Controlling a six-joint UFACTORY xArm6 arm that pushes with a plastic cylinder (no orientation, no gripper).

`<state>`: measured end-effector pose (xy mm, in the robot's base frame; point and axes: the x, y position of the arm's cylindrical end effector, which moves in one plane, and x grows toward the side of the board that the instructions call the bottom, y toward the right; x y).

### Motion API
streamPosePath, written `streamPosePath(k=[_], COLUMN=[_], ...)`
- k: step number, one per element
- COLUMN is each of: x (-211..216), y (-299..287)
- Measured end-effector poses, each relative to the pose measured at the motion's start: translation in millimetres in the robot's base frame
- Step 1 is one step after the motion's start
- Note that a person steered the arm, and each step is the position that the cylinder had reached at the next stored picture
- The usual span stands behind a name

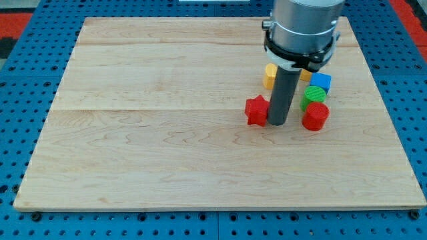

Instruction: Move the red blocks towards the center

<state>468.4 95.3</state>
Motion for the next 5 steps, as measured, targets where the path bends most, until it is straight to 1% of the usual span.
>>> streamPosePath(k=[1,2,3,4,5], x=[31.8,34.0,9.6,-17.5,-13.4], y=[6.2,97.1,95.7,21.6,34.9])
